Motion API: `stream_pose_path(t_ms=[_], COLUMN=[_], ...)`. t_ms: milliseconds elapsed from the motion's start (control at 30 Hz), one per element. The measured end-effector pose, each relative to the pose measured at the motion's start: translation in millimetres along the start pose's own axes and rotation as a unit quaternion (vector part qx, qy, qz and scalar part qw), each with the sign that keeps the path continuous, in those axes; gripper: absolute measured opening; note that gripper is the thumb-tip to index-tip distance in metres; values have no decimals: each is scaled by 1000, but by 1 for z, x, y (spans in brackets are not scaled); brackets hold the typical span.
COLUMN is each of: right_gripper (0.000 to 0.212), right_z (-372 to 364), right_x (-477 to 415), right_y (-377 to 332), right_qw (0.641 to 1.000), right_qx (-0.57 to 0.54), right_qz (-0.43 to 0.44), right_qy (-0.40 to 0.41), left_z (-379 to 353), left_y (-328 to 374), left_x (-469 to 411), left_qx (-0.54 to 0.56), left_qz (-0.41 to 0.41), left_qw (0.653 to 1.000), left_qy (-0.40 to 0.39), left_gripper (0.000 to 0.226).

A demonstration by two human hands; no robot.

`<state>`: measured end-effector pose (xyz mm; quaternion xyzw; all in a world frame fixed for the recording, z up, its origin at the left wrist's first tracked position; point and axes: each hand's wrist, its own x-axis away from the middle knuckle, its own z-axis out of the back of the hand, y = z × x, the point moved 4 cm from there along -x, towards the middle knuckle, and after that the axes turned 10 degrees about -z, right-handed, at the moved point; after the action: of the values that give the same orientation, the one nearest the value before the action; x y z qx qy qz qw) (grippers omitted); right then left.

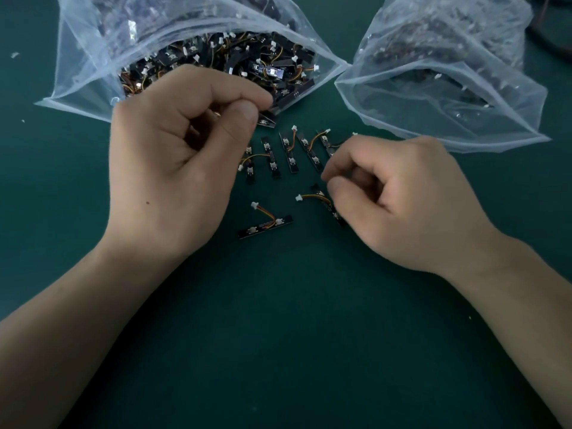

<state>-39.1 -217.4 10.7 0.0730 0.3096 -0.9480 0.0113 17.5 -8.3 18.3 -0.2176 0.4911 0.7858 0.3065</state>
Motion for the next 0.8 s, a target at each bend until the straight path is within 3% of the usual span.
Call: stream_pose_path(t_ms=[200,533,700,800], right_gripper=[4,9,3,15], right_z=[-2,-1,-1,-6], right_x=[1,3,6,9], right_y=[-4,-8,-14,-19], right_qw=[998,999,997,992], right_qx=[44,29,-8,11], right_qz=[30,18,77,122], right_qy=[-20,-32,4,3], left_z=[8,4,2,1], left_y=[-14,0,-2,-3], left_x=[-2,19,18,22], left_qx=[25,-22,-61,-98], left_qz=[93,104,91,88], left_qw=[994,992,990,985], left_qy=[54,-63,-90,-110], left_gripper=[15,5,5,5])
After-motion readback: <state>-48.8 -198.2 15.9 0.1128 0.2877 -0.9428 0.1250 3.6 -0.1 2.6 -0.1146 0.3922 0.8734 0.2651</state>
